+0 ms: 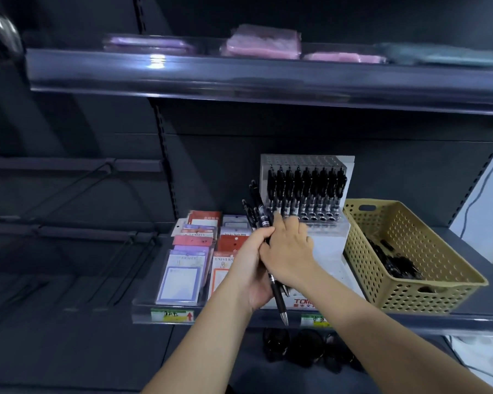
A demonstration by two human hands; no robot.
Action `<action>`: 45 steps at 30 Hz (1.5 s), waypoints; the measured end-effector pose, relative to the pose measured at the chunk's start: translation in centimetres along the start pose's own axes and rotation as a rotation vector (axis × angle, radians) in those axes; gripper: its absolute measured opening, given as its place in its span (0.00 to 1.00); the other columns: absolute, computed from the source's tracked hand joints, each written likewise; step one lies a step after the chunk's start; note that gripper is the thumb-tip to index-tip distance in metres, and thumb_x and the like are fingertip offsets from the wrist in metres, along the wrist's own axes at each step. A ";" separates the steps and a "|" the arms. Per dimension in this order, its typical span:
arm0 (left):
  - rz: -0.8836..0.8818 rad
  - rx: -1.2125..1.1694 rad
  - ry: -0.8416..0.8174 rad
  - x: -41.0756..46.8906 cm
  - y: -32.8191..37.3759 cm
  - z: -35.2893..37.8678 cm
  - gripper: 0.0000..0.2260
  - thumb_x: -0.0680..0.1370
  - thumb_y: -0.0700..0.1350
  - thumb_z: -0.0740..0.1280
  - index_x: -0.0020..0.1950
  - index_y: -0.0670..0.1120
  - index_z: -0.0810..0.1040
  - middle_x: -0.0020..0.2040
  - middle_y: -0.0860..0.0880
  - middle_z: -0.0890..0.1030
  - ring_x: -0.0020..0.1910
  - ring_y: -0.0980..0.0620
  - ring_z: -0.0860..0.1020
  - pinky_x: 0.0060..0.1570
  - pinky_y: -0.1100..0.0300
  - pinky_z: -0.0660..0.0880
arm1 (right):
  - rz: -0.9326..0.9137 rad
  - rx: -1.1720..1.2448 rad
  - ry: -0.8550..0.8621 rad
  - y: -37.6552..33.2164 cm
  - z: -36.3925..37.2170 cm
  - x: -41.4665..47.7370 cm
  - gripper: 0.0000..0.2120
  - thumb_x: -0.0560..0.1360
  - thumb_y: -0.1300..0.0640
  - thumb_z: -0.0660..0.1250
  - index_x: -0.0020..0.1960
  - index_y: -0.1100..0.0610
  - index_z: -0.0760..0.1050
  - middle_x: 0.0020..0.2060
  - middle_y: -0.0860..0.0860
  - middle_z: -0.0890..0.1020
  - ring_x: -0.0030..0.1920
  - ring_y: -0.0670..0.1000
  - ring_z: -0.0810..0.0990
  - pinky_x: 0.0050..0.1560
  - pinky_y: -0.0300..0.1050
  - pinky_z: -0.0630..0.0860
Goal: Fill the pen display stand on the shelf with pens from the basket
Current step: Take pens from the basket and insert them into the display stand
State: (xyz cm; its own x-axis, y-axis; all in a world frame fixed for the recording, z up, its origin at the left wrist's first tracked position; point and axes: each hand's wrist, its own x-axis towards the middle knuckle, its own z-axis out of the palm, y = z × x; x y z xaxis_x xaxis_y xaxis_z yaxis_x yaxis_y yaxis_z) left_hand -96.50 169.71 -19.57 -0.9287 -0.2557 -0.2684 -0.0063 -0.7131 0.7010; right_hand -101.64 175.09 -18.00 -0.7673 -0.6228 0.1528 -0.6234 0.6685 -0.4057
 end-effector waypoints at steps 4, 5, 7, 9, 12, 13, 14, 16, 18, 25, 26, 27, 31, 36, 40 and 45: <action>-0.012 0.035 0.078 -0.2 0.3 -1.9 0.16 0.76 0.50 0.64 0.58 0.43 0.80 0.50 0.45 0.83 0.49 0.47 0.81 0.44 0.56 0.77 | -0.035 -0.128 -0.042 -0.7 1.0 0.1 0.32 0.77 0.48 0.54 0.76 0.55 0.47 0.68 0.53 0.58 0.69 0.55 0.55 0.68 0.54 0.57; -0.022 0.038 0.094 -0.3 0.4 -2.2 0.16 0.76 0.50 0.64 0.58 0.43 0.80 0.51 0.44 0.83 0.51 0.46 0.81 0.46 0.55 0.77 | -0.038 -0.134 -0.078 -0.8 1.2 0.1 0.32 0.77 0.48 0.54 0.77 0.54 0.46 0.70 0.52 0.56 0.71 0.54 0.53 0.69 0.56 0.56; -0.031 0.037 0.105 -0.5 0.7 -2.8 0.16 0.76 0.51 0.64 0.58 0.43 0.80 0.52 0.44 0.83 0.50 0.47 0.81 0.46 0.55 0.77 | -0.041 -0.130 -0.142 -1.1 1.6 0.2 0.33 0.77 0.47 0.53 0.77 0.54 0.43 0.72 0.51 0.53 0.72 0.54 0.52 0.70 0.58 0.56; -0.028 0.025 0.086 -0.7 0.9 -3.1 0.15 0.77 0.51 0.63 0.56 0.44 0.80 0.49 0.45 0.84 0.45 0.49 0.83 0.41 0.58 0.77 | -0.049 -0.121 -0.158 -1.6 1.9 0.1 0.33 0.78 0.47 0.53 0.77 0.55 0.43 0.72 0.51 0.52 0.72 0.53 0.52 0.70 0.58 0.57; -0.003 -0.028 0.059 -0.9 1.5 -3.5 0.13 0.77 0.50 0.62 0.52 0.46 0.82 0.47 0.47 0.84 0.46 0.50 0.82 0.44 0.58 0.77 | -0.091 -0.133 -0.101 -2.5 2.3 0.1 0.33 0.78 0.48 0.52 0.77 0.56 0.43 0.73 0.51 0.52 0.72 0.53 0.52 0.70 0.55 0.58; 0.004 -0.057 0.052 -1.0 1.6 -3.6 0.12 0.77 0.50 0.61 0.52 0.47 0.82 0.48 0.47 0.84 0.49 0.50 0.81 0.47 0.58 0.76 | -0.114 -0.138 -0.073 -2.8 2.4 0.0 0.33 0.79 0.48 0.52 0.77 0.56 0.43 0.73 0.51 0.53 0.72 0.53 0.53 0.70 0.54 0.58; 0.015 -0.089 0.049 -0.9 1.8 -3.7 0.12 0.77 0.50 0.61 0.52 0.47 0.82 0.50 0.47 0.83 0.51 0.50 0.81 0.51 0.57 0.75 | -0.136 -0.131 -0.050 -3.0 2.6 0.0 0.33 0.79 0.48 0.53 0.77 0.56 0.43 0.72 0.51 0.53 0.72 0.53 0.53 0.69 0.53 0.59; 0.037 -0.140 0.040 -1.0 2.2 -3.8 0.11 0.77 0.50 0.62 0.51 0.48 0.82 0.51 0.47 0.83 0.54 0.49 0.80 0.57 0.56 0.73 | -0.175 -0.073 -0.026 -3.3 2.7 0.1 0.33 0.78 0.49 0.54 0.77 0.56 0.44 0.72 0.50 0.54 0.71 0.53 0.55 0.68 0.50 0.61; 0.049 -0.167 0.040 -1.0 2.6 -4.1 0.11 0.77 0.50 0.62 0.50 0.47 0.82 0.49 0.47 0.83 0.53 0.50 0.80 0.56 0.57 0.73 | -0.215 0.020 -0.042 -3.5 2.9 0.4 0.33 0.78 0.51 0.57 0.77 0.56 0.46 0.72 0.49 0.54 0.70 0.53 0.56 0.68 0.48 0.62; 0.021 -0.206 0.097 -0.6 3.1 -5.2 0.07 0.76 0.50 0.64 0.49 0.49 0.79 0.45 0.49 0.80 0.47 0.50 0.79 0.46 0.58 0.74 | -0.251 0.318 -0.148 -3.8 3.2 1.2 0.35 0.76 0.55 0.63 0.77 0.57 0.49 0.71 0.45 0.55 0.70 0.45 0.59 0.65 0.31 0.57; 0.024 -0.197 0.095 -0.7 3.2 -5.2 0.06 0.76 0.49 0.64 0.47 0.49 0.79 0.41 0.50 0.80 0.42 0.51 0.79 0.41 0.59 0.75 | -0.251 0.342 -0.149 -3.8 3.2 1.2 0.35 0.76 0.55 0.63 0.77 0.57 0.50 0.71 0.45 0.55 0.68 0.43 0.61 0.62 0.28 0.57; 0.025 -0.183 0.095 -0.8 3.3 -5.3 0.06 0.76 0.49 0.64 0.44 0.49 0.79 0.36 0.50 0.80 0.37 0.52 0.80 0.36 0.62 0.76 | -0.250 0.360 -0.153 -3.7 3.1 1.2 0.35 0.76 0.54 0.64 0.77 0.57 0.50 0.71 0.44 0.55 0.66 0.40 0.61 0.59 0.26 0.56; -0.013 -0.191 0.134 -0.7 3.9 -5.7 0.07 0.76 0.48 0.64 0.44 0.46 0.79 0.36 0.48 0.80 0.33 0.52 0.81 0.33 0.62 0.79 | -0.246 0.394 -0.179 -3.5 2.8 1.3 0.35 0.74 0.55 0.65 0.76 0.57 0.54 0.71 0.43 0.55 0.60 0.36 0.61 0.55 0.23 0.56; 0.042 -0.265 0.131 -0.1 4.4 -6.3 0.11 0.78 0.47 0.62 0.43 0.41 0.80 0.40 0.46 0.80 0.39 0.50 0.80 0.52 0.56 0.77 | -0.168 0.633 -0.179 -2.8 1.6 1.8 0.27 0.75 0.57 0.67 0.72 0.53 0.64 0.63 0.46 0.67 0.58 0.42 0.74 0.55 0.26 0.68; 0.123 -0.115 0.197 0.0 4.5 -6.4 0.09 0.78 0.46 0.64 0.45 0.41 0.79 0.33 0.47 0.81 0.29 0.52 0.79 0.32 0.61 0.78 | -0.030 0.778 -0.245 -1.1 0.2 1.9 0.17 0.76 0.58 0.67 0.63 0.53 0.72 0.54 0.46 0.79 0.49 0.41 0.78 0.45 0.28 0.72; 0.208 0.018 0.274 -0.2 4.2 -5.1 0.09 0.78 0.44 0.64 0.43 0.42 0.80 0.32 0.49 0.82 0.27 0.55 0.79 0.28 0.63 0.78 | 0.102 0.823 -0.450 0.5 -0.3 1.2 0.11 0.75 0.53 0.67 0.56 0.55 0.76 0.47 0.51 0.83 0.43 0.47 0.82 0.48 0.43 0.80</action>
State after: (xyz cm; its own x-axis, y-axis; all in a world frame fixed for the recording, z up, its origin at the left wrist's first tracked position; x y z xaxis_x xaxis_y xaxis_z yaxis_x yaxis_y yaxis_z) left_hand -94.48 163.37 -19.95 -0.7765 -0.5621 -0.2848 0.1639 -0.6165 0.7701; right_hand -102.90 174.82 -17.73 -0.5751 -0.7904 -0.2112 -0.1223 0.3383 -0.9331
